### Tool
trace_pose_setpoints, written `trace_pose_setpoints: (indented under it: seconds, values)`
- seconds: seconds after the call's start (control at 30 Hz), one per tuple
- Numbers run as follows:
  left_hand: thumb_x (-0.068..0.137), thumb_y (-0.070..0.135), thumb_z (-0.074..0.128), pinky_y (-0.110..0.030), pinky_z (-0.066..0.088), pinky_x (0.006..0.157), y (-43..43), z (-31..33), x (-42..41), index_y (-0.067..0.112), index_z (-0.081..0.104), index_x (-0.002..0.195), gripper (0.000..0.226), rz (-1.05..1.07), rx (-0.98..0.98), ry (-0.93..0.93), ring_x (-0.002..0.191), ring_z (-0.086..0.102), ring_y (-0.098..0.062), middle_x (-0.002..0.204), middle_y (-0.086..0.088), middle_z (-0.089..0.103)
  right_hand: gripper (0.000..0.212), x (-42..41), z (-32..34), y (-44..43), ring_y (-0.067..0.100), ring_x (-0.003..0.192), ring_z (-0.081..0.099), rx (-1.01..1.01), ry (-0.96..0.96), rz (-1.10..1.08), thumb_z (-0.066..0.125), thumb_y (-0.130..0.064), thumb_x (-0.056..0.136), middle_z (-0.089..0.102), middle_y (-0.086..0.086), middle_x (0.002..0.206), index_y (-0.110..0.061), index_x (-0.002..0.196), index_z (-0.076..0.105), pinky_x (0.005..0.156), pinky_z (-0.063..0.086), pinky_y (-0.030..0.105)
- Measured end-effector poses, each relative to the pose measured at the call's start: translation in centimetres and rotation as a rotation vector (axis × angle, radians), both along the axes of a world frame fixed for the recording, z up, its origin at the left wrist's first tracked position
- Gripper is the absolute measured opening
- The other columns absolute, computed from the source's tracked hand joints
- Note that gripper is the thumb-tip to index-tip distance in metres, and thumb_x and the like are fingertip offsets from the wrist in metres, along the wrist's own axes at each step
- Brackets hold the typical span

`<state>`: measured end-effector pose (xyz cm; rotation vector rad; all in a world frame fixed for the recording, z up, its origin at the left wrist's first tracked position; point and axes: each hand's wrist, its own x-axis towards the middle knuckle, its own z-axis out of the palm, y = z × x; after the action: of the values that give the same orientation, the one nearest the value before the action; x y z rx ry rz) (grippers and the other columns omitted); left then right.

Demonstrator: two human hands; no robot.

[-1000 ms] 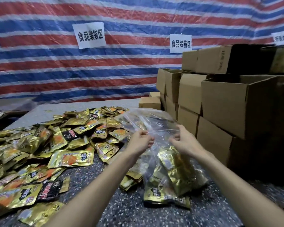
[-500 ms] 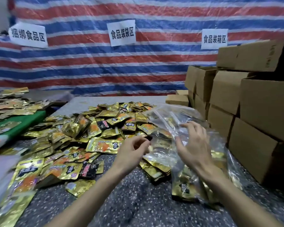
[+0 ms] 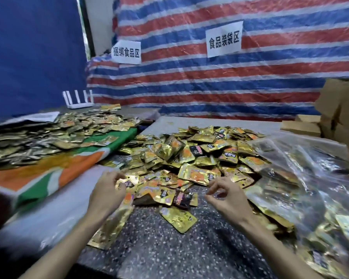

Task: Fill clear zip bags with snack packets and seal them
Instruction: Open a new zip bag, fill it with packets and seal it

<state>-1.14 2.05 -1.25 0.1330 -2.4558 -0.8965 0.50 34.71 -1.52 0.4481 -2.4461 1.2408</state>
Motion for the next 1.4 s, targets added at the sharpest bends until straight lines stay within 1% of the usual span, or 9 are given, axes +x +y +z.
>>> trace_pose_setpoints:
  seconds: [0.17,0.3,0.43,0.53,0.77,0.97,1.1,1.23,1.4]
  values:
    - [0.093,0.040,0.058,-0.038,0.044,0.094,-7.2,-2.1,-0.3,0.013,0.061,0.122,0.040,0.389,-0.336,-0.468,0.121,0.052,-0.032,0.133,-0.010,0.058,0.027,-0.2,-3.2,-0.1,0.011,0.090,0.063,-0.112,-0.039,0.072,0.074,0.001,0.080,0.066,-0.005,0.097,-0.021,0.077,0.061,0.072,0.049,0.017]
    - [0.093,0.026,0.056,-0.036,0.050,0.080,-7.5,-2.4,0.2,0.012,0.067,0.084,0.020,0.444,-0.356,-0.433,0.097,0.063,-0.031,0.101,-0.010,0.071,0.021,-0.7,-4.4,0.9,0.009,0.092,0.064,-0.202,-0.018,0.068,0.074,0.003,0.080,0.067,-0.012,0.098,-0.014,0.077,0.062,0.073,0.052,0.019]
    - [0.080,0.033,0.081,-0.027,0.036,0.060,-6.8,-1.4,0.6,0.015,0.044,0.049,0.051,0.436,-0.288,-0.409,0.056,0.057,-0.024,0.052,-0.002,0.056,0.023,-0.9,-4.8,1.2,0.009,0.093,0.064,-0.237,-0.021,0.080,0.074,0.005,0.079,0.067,-0.011,0.100,-0.013,0.075,0.062,0.072,0.050,0.021]
    - [0.081,0.040,0.080,-0.028,0.035,0.061,-6.4,-0.3,0.8,0.017,0.037,0.048,0.058,0.384,-0.241,-0.443,0.049,0.051,-0.021,0.044,0.001,0.045,0.026,-0.9,-5.0,1.3,0.010,0.091,0.065,-0.274,-0.024,0.089,0.075,0.005,0.078,0.068,-0.007,0.100,-0.018,0.075,0.063,0.073,0.050,0.024]
    - [0.101,0.026,0.054,-0.037,0.052,0.069,-1.1,2.8,1.4,0.020,0.070,0.092,0.020,0.193,-0.274,-0.074,0.076,0.064,-0.025,0.085,0.000,0.073,0.026,-0.9,-4.6,1.5,0.023,0.079,0.064,-0.410,-0.021,0.113,0.076,-0.001,0.081,0.069,0.003,0.091,-0.025,0.077,0.067,0.070,0.054,0.034]
    - [0.092,0.006,0.067,-0.032,0.053,0.051,6.5,4.8,3.2,0.016,0.073,0.093,0.012,-0.104,-0.265,0.424,0.062,0.067,-0.023,0.075,0.001,0.073,0.018,-0.2,-3.3,1.8,0.025,0.067,0.057,-0.596,-0.116,0.199,0.073,-0.032,0.084,0.065,0.012,0.075,-0.015,0.077,0.068,0.063,0.048,0.038]
    - [0.078,-0.018,0.062,-0.033,0.060,0.078,11.1,3.2,3.7,0.001,0.074,0.104,0.034,-0.378,-0.398,0.646,0.089,0.074,-0.023,0.104,-0.012,0.075,0.043,0.3,-2.1,2.0,0.023,0.061,0.052,-0.787,-0.347,0.383,0.065,-0.054,0.079,0.061,0.014,0.070,-0.013,0.069,0.067,0.054,0.046,0.030]
    - [0.083,-0.008,0.055,-0.036,0.061,0.075,13.9,-0.2,4.1,0.007,0.075,0.105,0.034,-0.647,-0.530,0.679,0.090,0.073,-0.017,0.107,-0.006,0.075,0.071,0.5,-1.7,2.4,0.020,0.059,0.054,-0.826,-0.490,0.444,0.071,-0.077,0.063,0.060,0.014,0.071,-0.007,0.072,0.066,0.050,0.044,0.028]
    - [0.088,0.018,0.065,-0.030,0.060,0.078,15.0,-3.4,4.6,0.022,0.077,0.105,0.021,-0.798,-0.653,0.542,0.093,0.071,-0.007,0.113,0.005,0.074,0.056,0.5,-1.0,3.0,0.022,0.058,0.054,-0.711,-0.524,0.427,0.091,-0.053,0.057,0.060,0.016,0.073,-0.004,0.074,0.070,0.045,0.047,0.026]
